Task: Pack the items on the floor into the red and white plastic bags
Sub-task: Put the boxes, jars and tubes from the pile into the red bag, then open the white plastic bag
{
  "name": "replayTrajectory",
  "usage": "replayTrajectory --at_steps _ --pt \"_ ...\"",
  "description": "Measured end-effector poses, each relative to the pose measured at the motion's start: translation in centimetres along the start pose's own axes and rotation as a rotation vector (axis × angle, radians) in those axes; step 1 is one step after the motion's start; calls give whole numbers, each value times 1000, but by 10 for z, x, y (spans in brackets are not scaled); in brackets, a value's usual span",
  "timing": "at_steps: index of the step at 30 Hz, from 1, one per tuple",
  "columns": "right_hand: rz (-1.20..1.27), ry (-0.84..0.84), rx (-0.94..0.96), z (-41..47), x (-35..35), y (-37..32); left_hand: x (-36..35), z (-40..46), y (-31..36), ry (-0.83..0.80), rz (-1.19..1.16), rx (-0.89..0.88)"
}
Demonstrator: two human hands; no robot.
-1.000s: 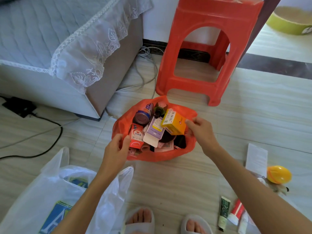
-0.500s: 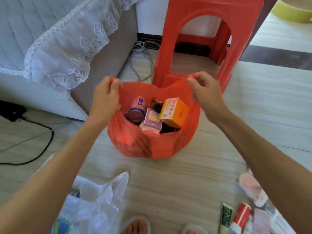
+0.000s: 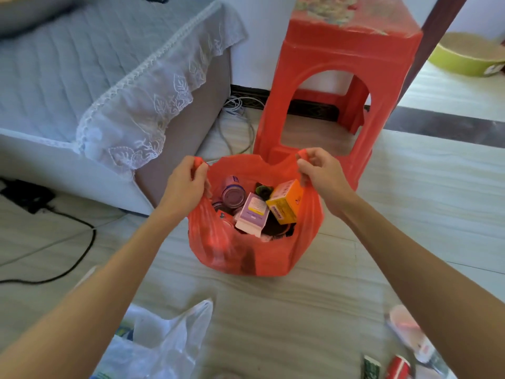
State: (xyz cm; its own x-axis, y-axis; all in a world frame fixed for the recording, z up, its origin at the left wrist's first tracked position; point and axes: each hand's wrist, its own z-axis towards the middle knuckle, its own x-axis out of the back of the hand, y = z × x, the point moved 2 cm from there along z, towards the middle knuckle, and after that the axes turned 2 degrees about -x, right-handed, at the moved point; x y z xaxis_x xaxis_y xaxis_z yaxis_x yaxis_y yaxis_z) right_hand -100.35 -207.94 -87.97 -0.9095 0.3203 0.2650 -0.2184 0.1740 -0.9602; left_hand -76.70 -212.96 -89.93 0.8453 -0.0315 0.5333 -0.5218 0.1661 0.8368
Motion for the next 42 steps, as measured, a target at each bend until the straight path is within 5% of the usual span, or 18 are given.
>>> replayTrajectory --at_steps 6,10,19,27,33,37,42 --pt "-316 7 -61 -32 2 -2 20 -33 11 -88 19 93" --pt "-628 -50 111 -75 -11 -16 37 -73 11 -70 44 88" --pt "-1002 -757 279 -165 -70 33 27 -225 -120 -459 295 276" --pt "-1190 -950 212 -172 -64 122 -26 -243 -214 -622 577 475" --pt "-1176 -808 185 -179 -52 172 -49 -238 -236 -606 1007 475" --pt "-1169 -711 158 -196 -33 173 -47 -234 -210 -466 772 345" --pt "-815 -395 -37 -222 -8 136 -27 -228 -112 -302 653 -135"
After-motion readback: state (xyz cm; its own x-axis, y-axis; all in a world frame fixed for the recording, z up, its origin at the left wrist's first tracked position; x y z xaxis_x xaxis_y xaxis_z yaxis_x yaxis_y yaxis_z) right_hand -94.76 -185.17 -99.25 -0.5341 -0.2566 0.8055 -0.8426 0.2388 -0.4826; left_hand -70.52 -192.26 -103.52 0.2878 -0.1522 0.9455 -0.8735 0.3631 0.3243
